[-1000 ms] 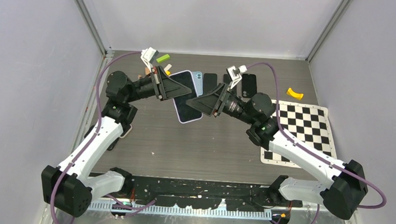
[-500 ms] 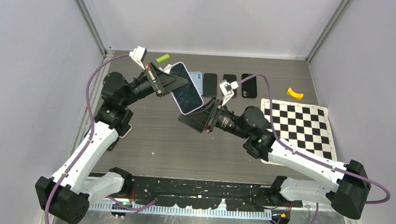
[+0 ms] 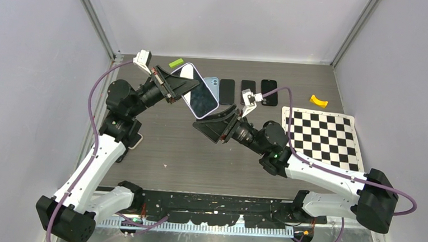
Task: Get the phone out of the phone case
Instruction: Remove the phone case from the phone.
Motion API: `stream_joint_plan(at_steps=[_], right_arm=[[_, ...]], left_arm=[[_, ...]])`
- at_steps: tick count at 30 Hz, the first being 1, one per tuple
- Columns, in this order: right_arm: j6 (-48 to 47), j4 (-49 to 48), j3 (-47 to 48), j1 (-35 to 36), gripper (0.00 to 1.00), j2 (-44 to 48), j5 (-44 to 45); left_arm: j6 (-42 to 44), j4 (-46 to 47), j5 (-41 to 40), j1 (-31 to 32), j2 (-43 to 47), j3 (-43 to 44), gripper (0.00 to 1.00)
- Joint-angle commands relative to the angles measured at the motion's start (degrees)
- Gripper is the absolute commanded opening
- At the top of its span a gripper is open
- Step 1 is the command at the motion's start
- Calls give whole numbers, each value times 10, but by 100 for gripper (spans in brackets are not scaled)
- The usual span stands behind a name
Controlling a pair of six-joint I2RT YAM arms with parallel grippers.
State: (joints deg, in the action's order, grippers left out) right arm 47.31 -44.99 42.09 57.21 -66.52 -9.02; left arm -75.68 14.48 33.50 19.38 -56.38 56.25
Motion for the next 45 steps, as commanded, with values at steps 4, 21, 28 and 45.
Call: stream_joint_plan(at_steps=[4, 21, 28, 45], right_arm=[[-8, -62, -1, 1, 51, 14, 18], [19, -63, -4, -15, 24, -2, 42], [26, -87, -1, -23, 65, -9, 10], [-232, 178, 80, 19, 1, -31, 15]], left_arm=[[-19, 47, -13, -2, 16, 13, 0], [-26, 55, 1, -2, 14, 7, 0], [-27, 58, 2, -2, 11, 4, 0], [-93, 13, 39, -2, -5, 13, 0]])
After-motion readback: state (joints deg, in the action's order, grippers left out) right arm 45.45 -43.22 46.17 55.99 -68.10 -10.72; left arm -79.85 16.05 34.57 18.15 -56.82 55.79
